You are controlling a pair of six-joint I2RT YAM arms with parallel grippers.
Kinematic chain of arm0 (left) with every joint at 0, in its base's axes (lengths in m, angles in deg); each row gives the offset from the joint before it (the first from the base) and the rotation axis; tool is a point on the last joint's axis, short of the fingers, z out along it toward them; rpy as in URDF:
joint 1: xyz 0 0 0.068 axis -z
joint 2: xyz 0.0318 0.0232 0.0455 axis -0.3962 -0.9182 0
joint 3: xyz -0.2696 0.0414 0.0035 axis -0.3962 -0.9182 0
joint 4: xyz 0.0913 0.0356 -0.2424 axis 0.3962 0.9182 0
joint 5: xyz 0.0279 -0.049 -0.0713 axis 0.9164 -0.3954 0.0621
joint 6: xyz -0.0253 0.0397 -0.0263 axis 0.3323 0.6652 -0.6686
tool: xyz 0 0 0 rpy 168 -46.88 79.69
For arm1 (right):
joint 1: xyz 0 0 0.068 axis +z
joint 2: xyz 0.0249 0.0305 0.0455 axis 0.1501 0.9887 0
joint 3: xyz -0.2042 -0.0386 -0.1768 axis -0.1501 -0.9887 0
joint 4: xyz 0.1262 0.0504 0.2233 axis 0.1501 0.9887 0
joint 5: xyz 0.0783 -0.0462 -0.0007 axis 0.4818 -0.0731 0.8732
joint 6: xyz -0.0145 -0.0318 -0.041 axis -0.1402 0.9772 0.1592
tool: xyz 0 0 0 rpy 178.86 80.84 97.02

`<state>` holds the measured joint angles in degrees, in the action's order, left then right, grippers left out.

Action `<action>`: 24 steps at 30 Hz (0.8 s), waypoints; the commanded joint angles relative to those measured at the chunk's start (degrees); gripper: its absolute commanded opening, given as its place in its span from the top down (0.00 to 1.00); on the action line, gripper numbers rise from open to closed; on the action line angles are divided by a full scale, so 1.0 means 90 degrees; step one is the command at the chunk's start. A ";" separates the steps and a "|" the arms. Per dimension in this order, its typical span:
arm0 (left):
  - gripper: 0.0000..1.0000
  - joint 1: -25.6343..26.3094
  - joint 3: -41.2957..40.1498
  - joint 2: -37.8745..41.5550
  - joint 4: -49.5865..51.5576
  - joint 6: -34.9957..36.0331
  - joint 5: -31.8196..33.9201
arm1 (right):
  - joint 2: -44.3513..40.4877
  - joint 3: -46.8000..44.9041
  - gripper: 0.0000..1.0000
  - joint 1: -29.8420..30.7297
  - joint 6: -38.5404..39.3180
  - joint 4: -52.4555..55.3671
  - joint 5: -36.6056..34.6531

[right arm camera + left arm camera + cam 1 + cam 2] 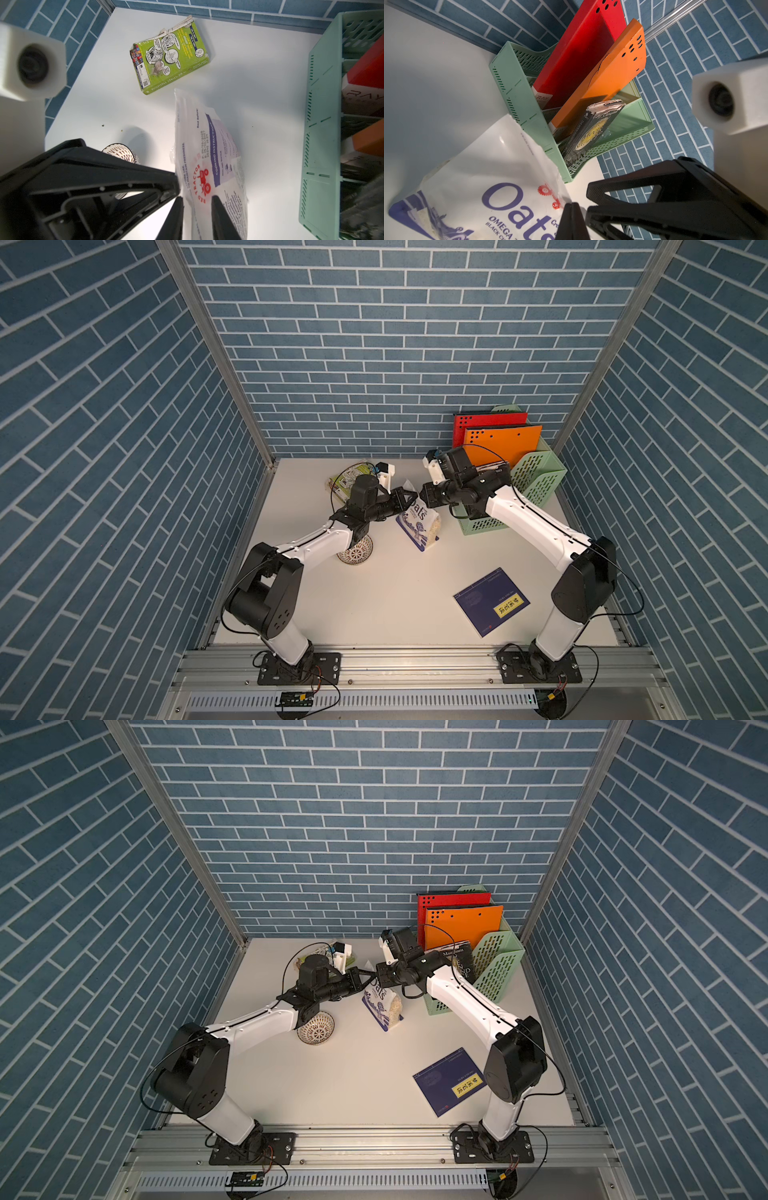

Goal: Pour the oats into the breakfast bowl
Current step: Open the oats bag at the center of the board.

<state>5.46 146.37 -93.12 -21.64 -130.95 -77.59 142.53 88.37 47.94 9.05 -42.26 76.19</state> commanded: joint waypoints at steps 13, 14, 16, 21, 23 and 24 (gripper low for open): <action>1.00 0.0023 -0.0108 0.0064 0.0069 0.0132 0.0059 | 0.0127 0.0241 0.71 0.0017 0.0138 0.0244 -0.0143; 1.00 0.0030 -0.0103 0.0053 0.0088 0.0149 0.0066 | 0.0083 0.0240 0.70 0.0020 0.0117 0.0197 -0.0133; 1.00 0.0031 -0.0107 0.0055 0.0126 0.0172 0.0098 | 0.0013 0.0240 0.69 0.0012 0.0095 0.0154 -0.0173; 1.00 0.0022 -0.0089 0.0061 0.0200 0.0228 0.0130 | -0.0047 0.0230 0.70 -0.0003 0.0129 0.0243 -0.0329; 1.00 0.0027 -0.0079 0.0063 0.0211 0.0243 0.0139 | -0.0017 0.0225 0.71 -0.0008 0.0132 0.0270 -0.0314; 1.00 0.0028 -0.0079 0.0062 0.0210 0.0242 0.0140 | -0.0018 0.0214 0.71 -0.0003 0.0123 0.0272 -0.0299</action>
<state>5.46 146.06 -93.12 -21.15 -130.19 -77.28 143.71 88.81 48.05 9.99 -40.82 74.83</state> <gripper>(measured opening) 0.045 0.292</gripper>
